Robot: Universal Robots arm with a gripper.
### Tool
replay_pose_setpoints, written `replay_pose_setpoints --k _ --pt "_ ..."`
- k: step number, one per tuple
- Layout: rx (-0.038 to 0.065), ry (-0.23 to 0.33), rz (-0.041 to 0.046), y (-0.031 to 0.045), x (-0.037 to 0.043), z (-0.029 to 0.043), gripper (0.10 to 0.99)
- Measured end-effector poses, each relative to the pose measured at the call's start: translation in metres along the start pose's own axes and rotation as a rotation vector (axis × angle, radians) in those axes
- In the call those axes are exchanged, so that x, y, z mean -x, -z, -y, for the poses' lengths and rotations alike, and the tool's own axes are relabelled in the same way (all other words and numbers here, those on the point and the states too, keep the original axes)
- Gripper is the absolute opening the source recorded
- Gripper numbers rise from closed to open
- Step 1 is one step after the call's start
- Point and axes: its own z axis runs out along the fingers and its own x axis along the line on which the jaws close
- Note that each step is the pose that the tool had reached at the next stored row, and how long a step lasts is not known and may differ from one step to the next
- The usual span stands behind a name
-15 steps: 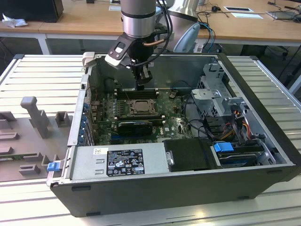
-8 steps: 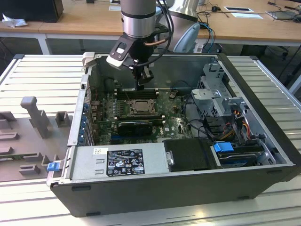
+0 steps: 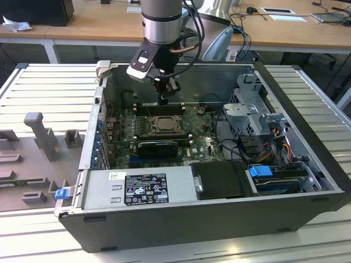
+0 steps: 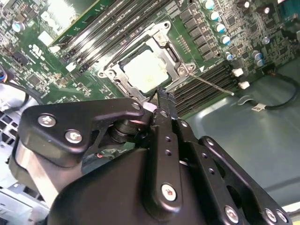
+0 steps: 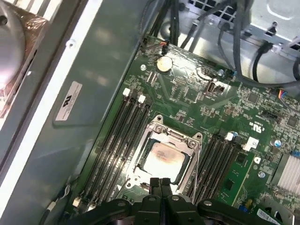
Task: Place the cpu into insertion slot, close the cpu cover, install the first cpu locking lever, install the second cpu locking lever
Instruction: 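Install the first cpu locking lever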
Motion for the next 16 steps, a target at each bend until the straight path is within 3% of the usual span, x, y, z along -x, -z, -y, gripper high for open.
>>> replay_pose_setpoints --k 4,9,16 --pt "-0.001 0.063 -0.0036 0.0 0.0 0.0 0.106" --pt "-0.004 0.195 -0.0111 0.0 0.0 0.0 0.106" --pt "-0.007 0.332 -0.0187 -0.0002 0.0 0.0001 0.106"
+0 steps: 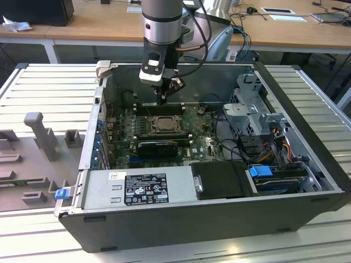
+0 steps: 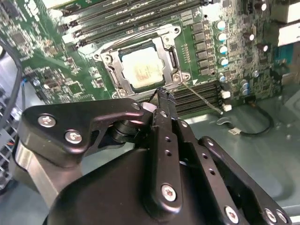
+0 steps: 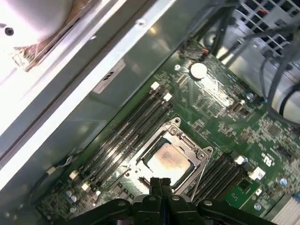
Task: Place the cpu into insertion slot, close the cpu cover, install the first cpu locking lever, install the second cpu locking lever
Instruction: 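Install the first cpu locking lever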
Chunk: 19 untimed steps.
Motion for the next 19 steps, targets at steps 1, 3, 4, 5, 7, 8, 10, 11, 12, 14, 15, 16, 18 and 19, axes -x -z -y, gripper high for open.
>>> replay_pose_setpoints --k 1,3,4,5,7,8,10,11,12,14,15,16,18,19 --pt "0.0 0.019 -0.0011 -0.0001 0.0 0.0 0.106" --pt "-0.001 0.07 -0.004 -0.0006 0.0 0.0 0.106" --pt "-0.002 0.085 -0.0048 -0.0008 0.0 0.0 0.106" --pt "-0.002 0.118 -0.0067 -0.0012 0.0 0.0 0.106" --pt "-0.004 0.199 -0.0113 -0.0023 0.0 0.0001 0.106" --pt "-0.004 0.218 -0.0123 -0.0025 0.0 0.0001 0.106" --pt "-0.006 0.285 -0.0161 -0.0028 0.0 0.0001 0.106" --pt "-0.006 0.303 -0.0171 -0.0029 0.0 0.0001 0.106" --pt "-0.007 0.321 -0.0181 -0.0029 0.0 0.0001 0.106" --pt "-0.008 0.364 -0.0206 -0.0029 0.0 0.0001 0.106" --pt "-0.008 0.384 -0.0217 -0.0029 0.0 0.0001 0.106" --pt "-0.008 0.402 -0.0227 -0.003 0.0 0.0001 0.106" --pt "-0.009 0.447 -0.0253 -0.0031 0.0 0.0001 0.106" --pt "-0.01 0.472 -0.0267 -0.0031 0.0 0.0001 0.106"
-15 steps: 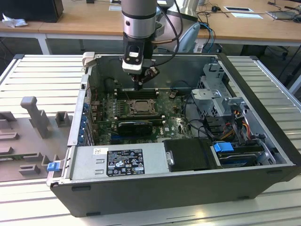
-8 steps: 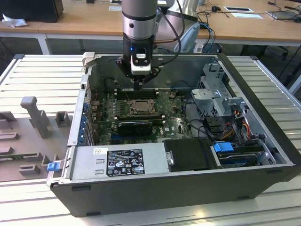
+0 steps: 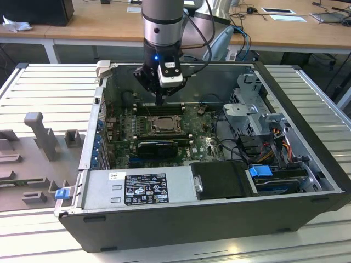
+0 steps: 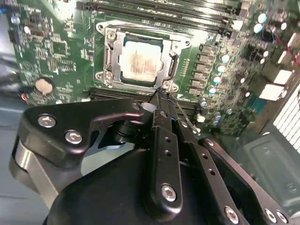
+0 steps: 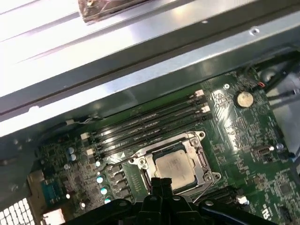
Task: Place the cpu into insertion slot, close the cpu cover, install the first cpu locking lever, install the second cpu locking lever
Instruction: 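Install the first cpu locking lever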
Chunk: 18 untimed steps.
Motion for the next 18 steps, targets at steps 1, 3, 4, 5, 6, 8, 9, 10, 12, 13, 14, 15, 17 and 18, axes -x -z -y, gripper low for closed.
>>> replay_pose_setpoints --k 1,3,4,5,6,8,9,10,12,13,14,15,17,18 --pt "-0.001 0.036 -0.0021 0.0 0.0 0.0 0.106" --pt "-0.002 0.08 -0.0046 -0.0002 0.0 0.0 0.106" --pt "-0.002 0.11 -0.0062 -0.0002 0.0 0.0 0.106" --pt "-0.003 0.146 -0.0083 -0.0003 0.0 0.0 0.106" --pt "-0.004 0.185 -0.0105 -0.0005 0.0 0.0 0.106" --pt "-0.005 0.263 -0.0138 -0.0013 0.0 0.0001 0.106" --pt "-0.005 0.276 -0.0112 -0.0016 -0.0001 0.0002 0.106" --pt "-0.004 0.28 -0.0044 -0.002 -0.0006 0.0004 0.106" --pt "-0.001 0.287 0.0087 -0.0025 -0.0013 0.0006 0.106" --pt "0.0 0.29 0.0135 -0.0027 -0.0015 0.0007 0.106" --pt "0.001 0.294 0.0173 -0.0029 -0.0016 0.0007 0.106" --pt "0.001 0.302 0.0189 -0.0031 -0.0015 0.0008 0.106" --pt "0.001 0.341 0.0171 -0.0036 -0.0016 0.0008 0.106" --pt "0.001 0.367 0.0155 -0.0038 -0.0016 0.0009 0.106"
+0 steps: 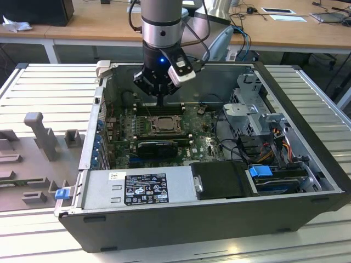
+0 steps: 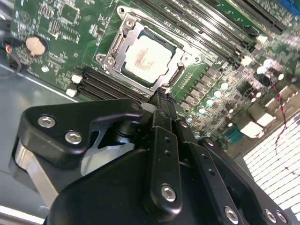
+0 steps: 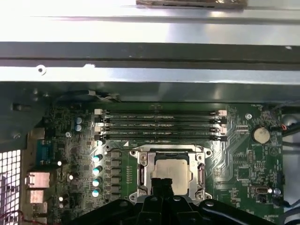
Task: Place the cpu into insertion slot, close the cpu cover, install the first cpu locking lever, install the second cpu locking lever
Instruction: 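Install the first cpu locking lever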
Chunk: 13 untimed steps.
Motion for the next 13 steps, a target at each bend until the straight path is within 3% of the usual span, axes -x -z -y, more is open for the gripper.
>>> replay_pose_setpoints --k 3,13 --pt "0.001 0.032 -0.0004 -0.0005 -0.0011 0.0 0.106" --pt "-0.001 0.034 0.0256 -0.0025 -0.0369 -0.0016 0.106"
